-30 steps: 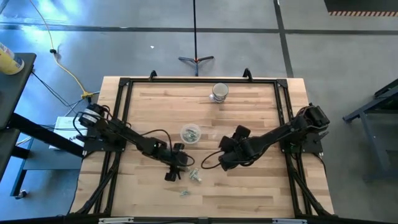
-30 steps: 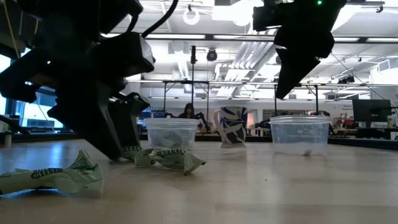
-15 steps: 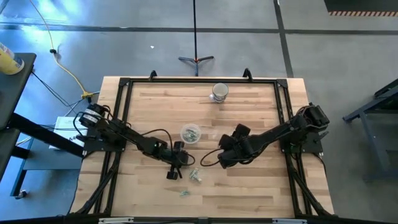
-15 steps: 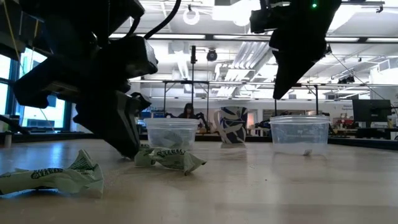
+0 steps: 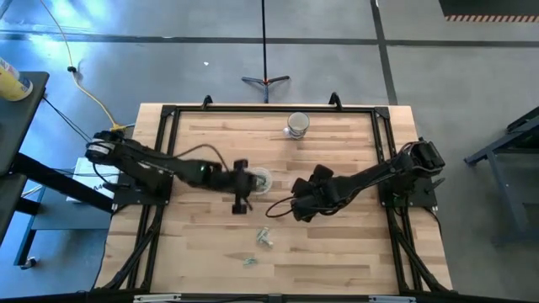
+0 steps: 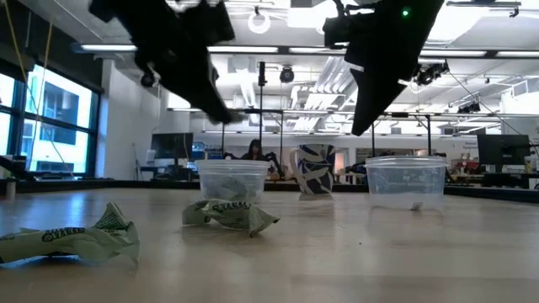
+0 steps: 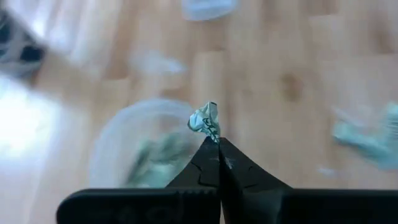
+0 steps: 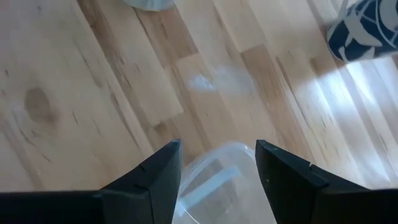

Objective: Pick and place Stevia / Truvia into bins
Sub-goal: Put the green stevia packet into the left transparent container

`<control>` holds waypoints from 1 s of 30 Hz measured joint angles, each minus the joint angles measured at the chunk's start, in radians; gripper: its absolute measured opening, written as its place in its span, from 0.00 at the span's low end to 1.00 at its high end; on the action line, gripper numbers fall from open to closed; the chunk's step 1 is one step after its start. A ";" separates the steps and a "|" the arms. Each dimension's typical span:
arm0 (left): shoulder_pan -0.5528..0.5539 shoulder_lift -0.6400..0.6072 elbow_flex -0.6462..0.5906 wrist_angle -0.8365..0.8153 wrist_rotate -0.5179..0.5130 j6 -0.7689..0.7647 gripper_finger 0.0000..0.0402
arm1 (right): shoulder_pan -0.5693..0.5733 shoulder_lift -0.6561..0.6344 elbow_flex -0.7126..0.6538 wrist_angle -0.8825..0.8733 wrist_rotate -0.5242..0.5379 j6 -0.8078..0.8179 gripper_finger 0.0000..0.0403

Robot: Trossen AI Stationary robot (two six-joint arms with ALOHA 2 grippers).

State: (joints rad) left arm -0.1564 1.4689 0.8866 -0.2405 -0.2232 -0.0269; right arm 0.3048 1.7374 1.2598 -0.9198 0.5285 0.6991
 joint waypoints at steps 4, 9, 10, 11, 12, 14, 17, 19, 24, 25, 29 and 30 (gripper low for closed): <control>0.122 0.034 -0.006 0.004 0.085 0.026 0.07 | -0.011 0.000 0.000 0.002 -0.008 -0.013 0.49; 0.192 0.085 -0.006 0.001 0.145 0.049 0.17 | -0.004 0.000 0.000 0.027 -0.029 -0.062 0.49; 0.193 0.090 -0.006 -0.004 0.143 0.049 0.20 | -0.003 0.000 0.000 0.035 -0.033 -0.075 0.49; 0.191 0.090 -0.006 -0.003 0.143 0.049 0.23 | -0.002 0.000 0.000 0.046 -0.039 -0.090 0.49; 0.188 0.087 -0.006 0.009 0.143 0.049 0.26 | -0.002 0.000 0.000 0.056 -0.050 -0.108 0.49; 0.168 0.080 -0.004 0.007 0.141 0.039 0.33 | -0.004 0.000 0.000 0.086 -0.072 -0.149 0.49; 0.144 0.062 -0.004 -0.006 0.082 0.017 0.45 | -0.012 0.000 0.000 0.174 -0.082 -0.222 0.49; 0.123 0.038 0.002 -0.047 0.037 0.010 0.53 | -0.019 0.000 0.000 0.260 -0.115 -0.297 0.49; 0.051 -0.044 0.028 -0.168 0.070 -0.127 0.67 | -0.036 0.045 0.002 0.408 -0.191 -0.466 0.49; 0.035 -0.061 0.028 -0.186 0.086 -0.150 0.69 | -0.038 0.058 0.000 0.431 -0.218 -0.503 0.49; -0.036 -0.122 0.027 -0.281 0.124 -0.206 0.71 | -0.031 0.092 0.013 0.540 -0.276 -0.629 0.49; -0.057 -0.133 0.026 -0.312 0.121 -0.243 0.72 | -0.024 0.100 0.025 0.553 -0.277 -0.659 0.49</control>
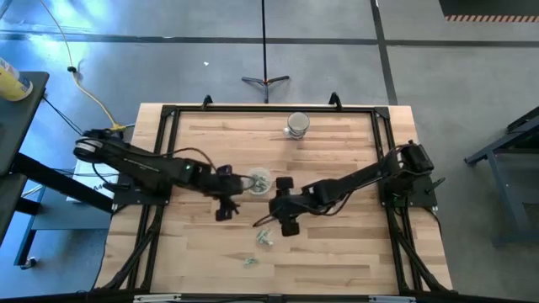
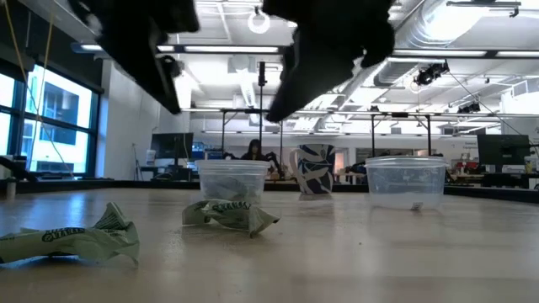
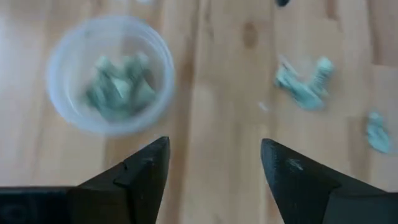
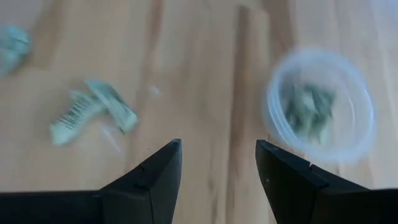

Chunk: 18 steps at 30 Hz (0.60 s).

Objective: Pick and place Stevia / Truvia into bins
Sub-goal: Put the green stevia packet into the left transparent container

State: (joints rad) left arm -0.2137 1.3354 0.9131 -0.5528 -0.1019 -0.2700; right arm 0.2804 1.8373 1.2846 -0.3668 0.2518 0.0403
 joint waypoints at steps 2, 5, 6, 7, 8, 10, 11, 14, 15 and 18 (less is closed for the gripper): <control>-0.045 -0.024 0.000 -0.037 -0.014 -0.061 0.72 | 0.009 0.018 0.022 0.003 -0.024 -0.063 0.49; -0.115 -0.053 0.000 -0.095 -0.037 -0.108 0.72 | 0.018 0.058 0.059 -0.002 -0.106 -0.128 0.49; -0.138 -0.058 0.000 -0.107 -0.039 -0.125 0.72 | 0.021 0.075 0.076 -0.003 -0.137 -0.146 0.49; -0.159 -0.062 0.000 -0.120 -0.043 -0.142 0.72 | 0.023 0.095 0.095 -0.005 -0.158 -0.154 0.49; -0.180 -0.065 0.000 -0.131 -0.044 -0.162 0.72 | 0.023 0.116 0.115 -0.009 -0.173 -0.155 0.49; -0.217 -0.065 0.000 -0.142 -0.043 -0.200 0.72 | 0.026 0.165 0.156 -0.036 -0.189 -0.146 0.49; -0.234 -0.065 0.000 -0.148 -0.042 -0.222 0.72 | 0.028 0.190 0.179 -0.057 -0.192 -0.135 0.49; -0.266 -0.065 0.000 -0.187 -0.030 -0.286 0.72 | 0.036 0.254 0.256 -0.101 -0.195 -0.120 0.49; -0.274 -0.065 0.000 -0.200 -0.025 -0.296 0.72 | 0.039 0.272 0.281 -0.119 -0.195 -0.124 0.49; -0.299 -0.075 -0.001 -0.228 -0.022 -0.313 0.72 | 0.047 0.332 0.344 -0.190 -0.185 -0.139 0.49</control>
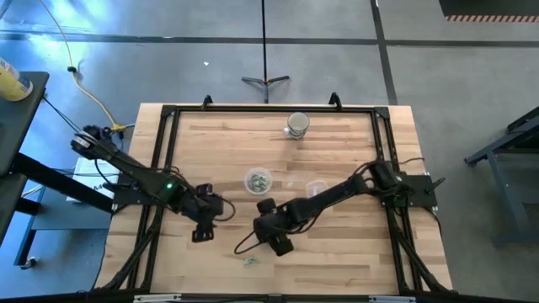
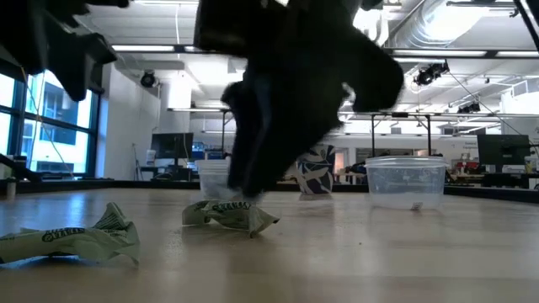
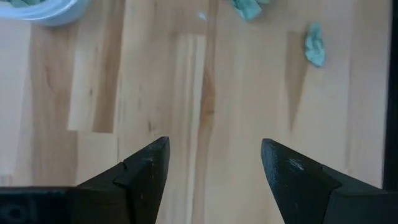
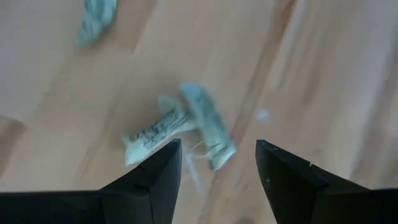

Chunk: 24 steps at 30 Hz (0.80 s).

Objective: Pick and place Stevia / Truvia into bins
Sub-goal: Put the green stevia packet into the left transparent container

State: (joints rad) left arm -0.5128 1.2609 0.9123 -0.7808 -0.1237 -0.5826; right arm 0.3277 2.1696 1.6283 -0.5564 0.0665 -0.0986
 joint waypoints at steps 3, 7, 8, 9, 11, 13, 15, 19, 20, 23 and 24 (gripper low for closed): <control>-0.009 -0.011 0.000 -0.022 0.005 -0.007 0.72 | 0.002 0.040 0.044 -0.053 0.000 0.013 0.49; -0.007 -0.014 0.000 -0.037 -0.001 -0.025 0.72 | 0.000 0.051 0.062 -0.048 -0.002 0.019 0.49; -0.007 -0.014 0.000 -0.035 -0.001 -0.025 0.72 | 0.000 0.053 0.060 -0.045 0.005 0.019 0.49; -0.007 -0.014 0.000 -0.036 -0.001 -0.025 0.72 | 0.000 0.054 0.060 -0.040 0.006 0.018 0.49; -0.005 -0.014 0.000 -0.037 -0.002 -0.025 0.72 | -0.005 0.054 0.060 -0.039 -0.003 0.007 0.49; -0.004 -0.014 0.000 -0.039 -0.016 -0.025 0.72 | -0.009 0.053 0.060 -0.047 -0.027 -0.008 0.49; -0.005 -0.014 0.000 -0.038 -0.023 -0.025 0.72 | -0.015 0.053 0.059 -0.048 -0.034 -0.025 0.49; -0.005 -0.014 0.000 -0.038 -0.025 -0.025 0.72 | -0.034 0.059 0.059 -0.022 -0.052 -0.063 0.49; -0.005 -0.014 0.000 -0.038 -0.028 -0.025 0.72 | -0.039 0.064 0.059 -0.014 -0.070 -0.067 0.49; -0.005 -0.014 0.000 -0.041 -0.043 -0.025 0.72 | -0.054 0.084 0.059 -0.012 -0.121 -0.067 0.49; -0.005 -0.014 0.000 -0.047 -0.044 -0.026 0.72 | -0.057 0.087 0.059 -0.011 -0.129 -0.064 0.49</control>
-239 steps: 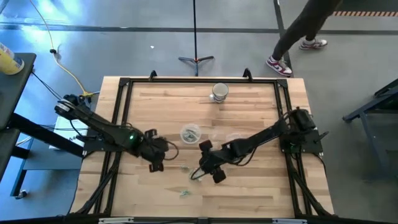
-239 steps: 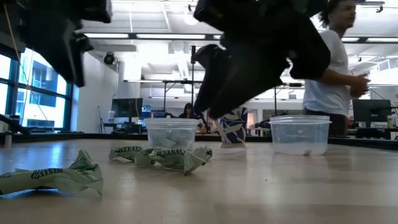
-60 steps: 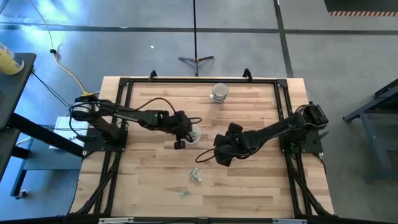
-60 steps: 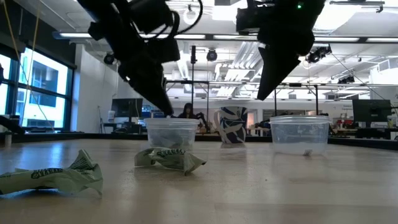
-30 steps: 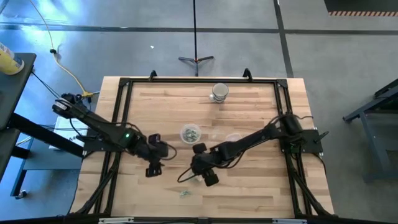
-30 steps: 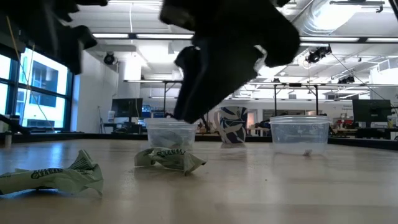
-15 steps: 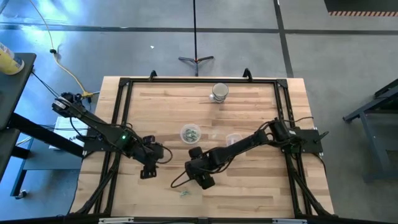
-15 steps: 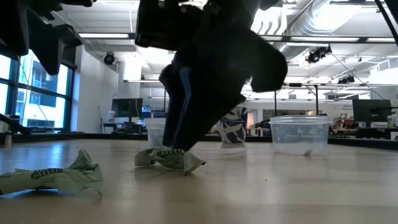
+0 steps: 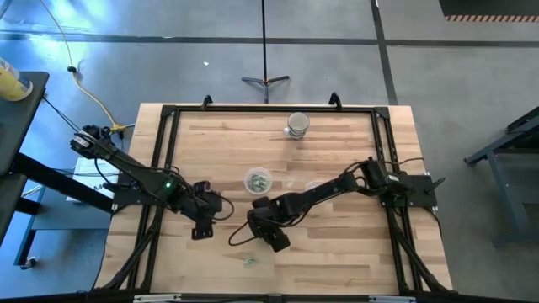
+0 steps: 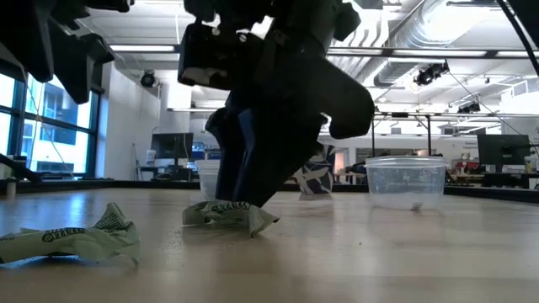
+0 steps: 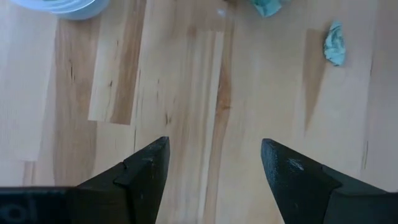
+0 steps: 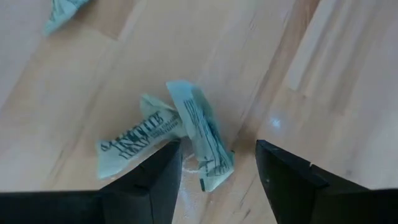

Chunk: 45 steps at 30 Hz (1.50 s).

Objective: Pick and place Stevia / Truvia into bins
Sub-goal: Put the green stevia packet into the left transparent container

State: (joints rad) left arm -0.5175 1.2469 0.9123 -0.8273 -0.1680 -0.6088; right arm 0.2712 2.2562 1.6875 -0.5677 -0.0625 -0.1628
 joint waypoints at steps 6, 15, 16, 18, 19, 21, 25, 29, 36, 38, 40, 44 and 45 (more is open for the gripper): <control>0.000 0.000 0.000 -0.007 -0.020 -0.003 0.72 | -0.003 0.001 0.000 0.018 0.001 -0.028 0.49; 0.000 0.000 0.000 -0.021 -0.036 -0.001 0.72 | -0.016 0.001 0.000 0.008 0.033 0.016 0.30; 0.000 -0.002 0.000 -0.027 -0.036 -0.001 0.72 | -0.016 0.001 0.000 0.007 0.038 0.027 0.27; 0.000 -0.009 0.000 -0.037 -0.035 -0.001 0.72 | -0.015 0.001 0.000 0.007 0.062 0.048 0.20; 0.000 -0.012 0.000 -0.043 -0.035 -0.001 0.72 | -0.015 0.001 0.000 0.007 0.076 0.057 0.17; 0.000 -0.015 0.000 -0.055 -0.035 0.001 0.72 | -0.016 0.001 0.000 0.007 0.096 0.082 0.10; 0.000 -0.018 0.000 -0.069 -0.032 0.003 0.72 | -0.017 -0.007 0.000 -0.002 0.159 0.177 0.02; 0.000 -0.032 0.000 -0.070 -0.032 0.007 0.72 | -0.017 -0.056 -0.001 -0.018 0.245 0.311 0.04; 0.001 -0.076 0.000 -0.116 -0.060 0.029 0.72 | -0.009 -0.158 0.001 -0.060 0.521 0.545 0.03; 0.000 -0.083 0.000 -0.128 -0.060 0.030 0.72 | -0.022 -0.172 0.003 -0.119 0.581 0.618 0.03; 0.000 -0.093 0.000 -0.136 -0.060 0.037 0.72 | -0.048 -0.172 0.000 -0.171 0.580 0.666 0.02; 0.000 -0.107 0.000 -0.155 -0.061 0.049 0.72 | -0.102 -0.169 -0.002 -0.169 0.570 0.628 0.02; 0.000 -0.110 0.000 -0.159 -0.061 0.052 0.72 | -0.114 -0.170 -0.002 -0.152 0.565 0.608 0.03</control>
State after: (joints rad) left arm -0.5171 1.1371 0.9127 -0.9866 -0.2287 -0.5564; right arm 0.1573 2.0865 1.6857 -0.7200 0.5029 0.4448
